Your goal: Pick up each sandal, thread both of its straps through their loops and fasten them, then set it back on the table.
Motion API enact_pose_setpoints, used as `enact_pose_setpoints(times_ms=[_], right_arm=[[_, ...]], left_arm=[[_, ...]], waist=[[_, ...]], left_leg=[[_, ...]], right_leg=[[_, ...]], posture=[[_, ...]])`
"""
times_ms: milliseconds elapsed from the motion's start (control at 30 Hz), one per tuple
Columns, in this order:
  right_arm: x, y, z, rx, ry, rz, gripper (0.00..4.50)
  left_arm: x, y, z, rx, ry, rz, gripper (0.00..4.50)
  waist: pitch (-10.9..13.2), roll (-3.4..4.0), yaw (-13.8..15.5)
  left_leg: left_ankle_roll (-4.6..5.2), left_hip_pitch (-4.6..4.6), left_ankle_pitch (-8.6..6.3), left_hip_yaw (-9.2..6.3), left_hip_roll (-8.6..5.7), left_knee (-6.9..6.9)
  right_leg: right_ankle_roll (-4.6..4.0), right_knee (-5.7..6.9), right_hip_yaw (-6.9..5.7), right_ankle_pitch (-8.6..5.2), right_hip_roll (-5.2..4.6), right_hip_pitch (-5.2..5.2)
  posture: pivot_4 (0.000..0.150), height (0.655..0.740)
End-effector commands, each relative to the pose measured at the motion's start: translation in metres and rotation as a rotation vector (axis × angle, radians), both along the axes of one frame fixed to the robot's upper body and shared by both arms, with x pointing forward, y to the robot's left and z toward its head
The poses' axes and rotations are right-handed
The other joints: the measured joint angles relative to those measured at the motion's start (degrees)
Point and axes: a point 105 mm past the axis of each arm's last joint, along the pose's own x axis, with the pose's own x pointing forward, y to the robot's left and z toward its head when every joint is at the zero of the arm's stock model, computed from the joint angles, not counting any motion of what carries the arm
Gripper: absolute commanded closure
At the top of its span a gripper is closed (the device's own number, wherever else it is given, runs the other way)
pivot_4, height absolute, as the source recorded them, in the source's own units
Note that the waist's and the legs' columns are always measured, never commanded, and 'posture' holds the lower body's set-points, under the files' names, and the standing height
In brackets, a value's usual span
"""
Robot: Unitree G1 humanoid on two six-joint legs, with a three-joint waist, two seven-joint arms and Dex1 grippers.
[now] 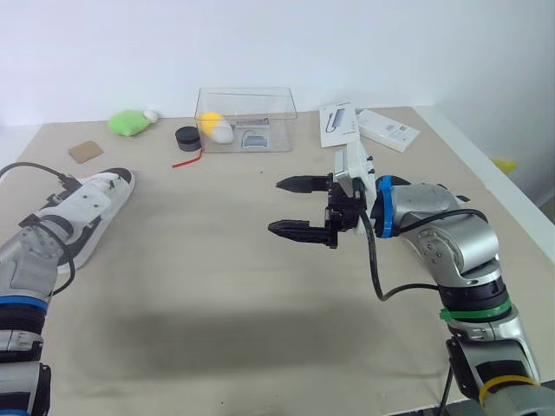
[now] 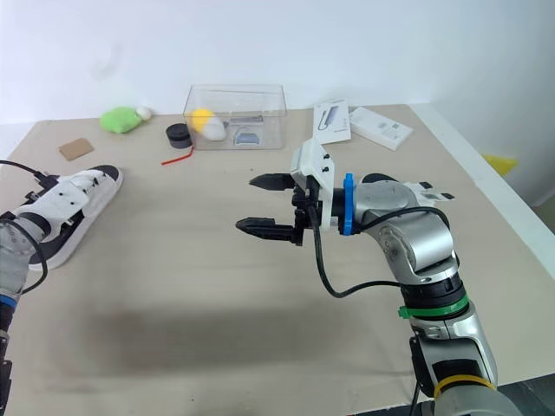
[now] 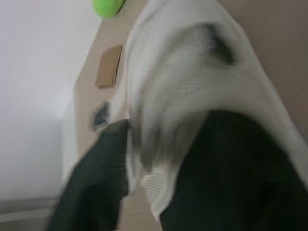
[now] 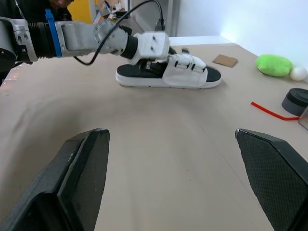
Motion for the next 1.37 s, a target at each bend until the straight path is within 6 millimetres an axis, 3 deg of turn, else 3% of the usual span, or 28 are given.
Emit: enact_pose_setpoints(times_ms=[33,267,400,467,600,700,833,1067,1367], right_arm=[[-0.003,-0.002,0.007,0.027,-0.005,0.015,0.00],[-0.003,-0.005,0.004,0.034,0.025,0.011,0.00],[-0.002,-0.009,0.004,0.039,0.042,0.004,0.00],[-0.001,-0.013,0.004,0.048,0.062,-0.004,0.00],[0.011,-0.028,-0.001,0.054,0.116,-0.079,0.00],[0.024,-0.043,-0.018,0.011,0.146,-0.173,0.00],[0.024,-0.059,-0.034,-0.014,0.201,-0.224,0.00],[0.017,-0.086,-0.046,-0.045,0.256,-0.305,0.00],[0.017,-0.092,-0.059,-0.095,0.275,-0.328,0.00]], left_arm=[[-0.007,-0.002,0.019,-0.108,-0.012,-0.031,0.04],[-0.029,-0.005,0.034,-0.238,0.083,-0.092,0.04],[-0.034,-0.002,0.051,-0.274,0.042,-0.108,0.04],[-0.036,-0.013,0.061,-0.337,0.012,-0.190,0.04],[-0.048,-0.068,0.079,-0.611,-0.038,-0.497,0.04],[-0.062,-0.105,0.072,-0.747,0.034,-0.655,0.04],[-0.077,-0.126,0.045,-0.763,0.173,-0.710,0.04],[-0.102,-0.129,0.011,-0.748,0.308,-0.694,0.04],[-0.109,-0.130,-0.001,-0.770,0.311,-0.673,0.04]], waist=[[0.0,0.00,0.0],[0.0,-0.01,0.0],[0.0,-0.01,0.0],[0.0,-0.01,0.0],[0.0,-0.02,0.0],[0.0,-0.02,0.0],[0.0,-0.01,-0.2],[0.0,0.01,-0.1],[0.0,0.02,-0.1]], left_leg=[[0.00,0.00,0.00,-0.01,-0.01,0.00],[0.00,-0.02,0.00,-0.02,-0.01,0.01],[0.00,-0.01,0.00,-0.05,-0.01,0.02],[0.01,-0.01,0.01,-0.05,-0.01,0.03],[0.01,-0.02,0.01,-0.04,0.02,0.05],[0.02,-0.02,0.00,-0.01,-0.03,0.09],[0.03,0.00,-0.01,-0.04,-0.12,0.10],[0.05,0.11,0.02,-0.03,-0.04,0.08],[0.13,0.22,0.07,-0.01,-0.05,0.11]], right_leg=[[0.00,0.01,-0.01,0.00,0.00,0.00],[0.04,-0.01,0.00,-0.02,0.00,0.00],[0.03,0.00,-0.02,-0.02,0.02,0.01],[0.03,0.00,-0.02,-0.02,0.03,0.01],[0.06,0.00,-0.01,-0.04,-0.07,0.04],[0.15,-0.01,0.06,-0.04,-0.11,0.07],[0.16,-0.01,0.08,-0.05,-0.05,0.07],[0.26,0.01,0.12,-0.13,0.07,0.09],[0.44,0.01,0.22,-0.15,0.08,0.14]], posture=[[0.150,0.7400],[0.150,0.7400],[0.150,0.7400],[0.150,0.7400],[0.150,0.7400],[0.150,0.7400],[0.150,0.7400],[0.150,0.7400],[0.150,0.7400]])
